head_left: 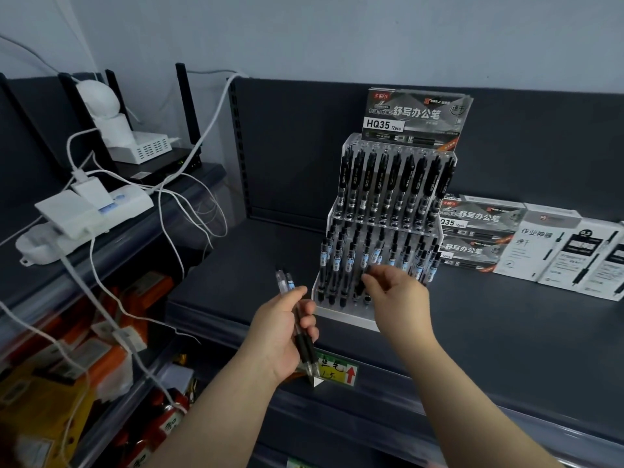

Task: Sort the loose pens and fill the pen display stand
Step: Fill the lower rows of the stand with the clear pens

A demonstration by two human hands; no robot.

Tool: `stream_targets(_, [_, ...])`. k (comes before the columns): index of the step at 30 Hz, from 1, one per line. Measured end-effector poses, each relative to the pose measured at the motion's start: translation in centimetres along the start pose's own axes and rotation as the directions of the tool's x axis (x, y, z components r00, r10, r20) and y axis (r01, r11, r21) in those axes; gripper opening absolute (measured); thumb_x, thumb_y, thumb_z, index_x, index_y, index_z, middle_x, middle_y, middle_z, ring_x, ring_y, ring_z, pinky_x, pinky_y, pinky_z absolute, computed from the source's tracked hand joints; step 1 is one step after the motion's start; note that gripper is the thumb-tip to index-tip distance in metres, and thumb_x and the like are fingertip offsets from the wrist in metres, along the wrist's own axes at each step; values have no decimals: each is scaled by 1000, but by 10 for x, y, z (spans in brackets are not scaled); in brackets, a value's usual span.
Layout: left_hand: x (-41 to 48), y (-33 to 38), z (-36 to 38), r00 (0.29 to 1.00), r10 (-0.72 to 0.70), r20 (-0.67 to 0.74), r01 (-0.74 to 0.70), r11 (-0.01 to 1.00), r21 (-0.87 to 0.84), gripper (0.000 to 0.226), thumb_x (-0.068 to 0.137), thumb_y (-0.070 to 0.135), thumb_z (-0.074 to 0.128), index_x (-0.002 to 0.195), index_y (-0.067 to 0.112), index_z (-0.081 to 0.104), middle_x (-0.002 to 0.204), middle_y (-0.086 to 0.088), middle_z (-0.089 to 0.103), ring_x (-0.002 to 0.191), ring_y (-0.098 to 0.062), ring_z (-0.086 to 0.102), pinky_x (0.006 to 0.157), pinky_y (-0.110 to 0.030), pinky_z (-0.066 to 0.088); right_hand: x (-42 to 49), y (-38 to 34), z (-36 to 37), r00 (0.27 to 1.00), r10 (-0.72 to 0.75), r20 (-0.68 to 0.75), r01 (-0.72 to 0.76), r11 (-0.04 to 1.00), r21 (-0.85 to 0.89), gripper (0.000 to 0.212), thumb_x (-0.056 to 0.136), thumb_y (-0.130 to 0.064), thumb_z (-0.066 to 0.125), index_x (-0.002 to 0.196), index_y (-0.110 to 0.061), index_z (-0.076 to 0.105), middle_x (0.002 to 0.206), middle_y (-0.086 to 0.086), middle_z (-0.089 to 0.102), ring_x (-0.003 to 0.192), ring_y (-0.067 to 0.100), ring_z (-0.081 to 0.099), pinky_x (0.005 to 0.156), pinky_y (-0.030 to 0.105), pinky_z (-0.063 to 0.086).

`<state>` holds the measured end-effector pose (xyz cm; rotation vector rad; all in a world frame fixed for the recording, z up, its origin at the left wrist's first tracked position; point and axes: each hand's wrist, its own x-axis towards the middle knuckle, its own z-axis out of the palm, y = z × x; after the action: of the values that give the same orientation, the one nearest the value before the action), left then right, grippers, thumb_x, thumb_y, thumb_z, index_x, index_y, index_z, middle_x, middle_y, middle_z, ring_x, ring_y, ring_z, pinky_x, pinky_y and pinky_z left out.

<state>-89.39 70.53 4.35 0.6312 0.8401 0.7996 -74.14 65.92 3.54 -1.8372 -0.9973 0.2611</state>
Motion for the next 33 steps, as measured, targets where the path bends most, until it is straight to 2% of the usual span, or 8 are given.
stream_targets(4, [-1,3,-2,1000,21,3,-21,1000,-8,4,94,12,50,91,11,52,62,-4,52,49,-11,38,47,-24,37,2,5,8,999,-20,45,25,991,-130,27,93,-22,54,117,-11,63,71,-2,61,53,10,53,47,14,41])
stream_targets(11, [1,4,-4,999,49,22,-49,999,1,16,94,9,51,99,3,65,69,-5,60,60,-13,54,56,-27,50,4,8,15,996,-58,63,71,971,-230,25,94,-22,53,112,-10,65,75,-2,62,56,5,51,49,7,34])
stream_targets(14, [1,3,-4,999,38,32,-38,999,2,18,94,9,52,102,2,66,69,-4,60,63,-14,57,59,-28,53,3,9,16,994,-86,61,99,963,-251,24,94,-20,53,110,-9,66,87,4,69,64,11,56,53,12,37])
stream_targets(19, [1,3,-2,999,24,37,-24,1000,2,20,94,9,52,104,2,67,70,-4,60,63,-15,58,67,-31,53,2,14,20,990,-130,56,141,938,-317,24,93,-20,54,110,-9,66,104,7,67,90,19,62,72,18,40])
stream_targets(24, [2,3,-1,998,38,48,-39,999,15,20,94,10,51,105,2,66,74,-6,65,71,-19,65,74,-35,54,3,14,19,992,-103,68,120,935,-335,23,92,-20,55,107,-8,66,103,8,66,89,20,61,71,20,41])
stream_targets(27, [3,2,0,998,38,56,-40,999,37,21,96,11,49,106,2,65,88,-11,73,85,-24,70,78,-37,53,-2,11,14,998,-60,31,66,963,-263,20,90,-21,59,106,-10,64,97,3,65,81,13,58,66,16,41])
stream_targets(30, [4,-1,2,996,45,82,-50,997,64,22,97,12,48,109,3,63,98,-13,73,95,-27,69,82,-37,51,-15,-1,5,1000,-17,0,17,1000,-22,6,88,-20,62,93,-19,59,80,-8,61,72,6,55,57,8,40])
stream_targets(33, [3,-5,8,993,48,109,-57,995,81,22,95,13,50,108,3,64,102,-12,73,98,-26,68,88,-39,50,-28,-15,3,968,-25,248,-4,994,112,3,85,-23,65,88,-23,65,79,-8,66,71,1,61,62,11,48])
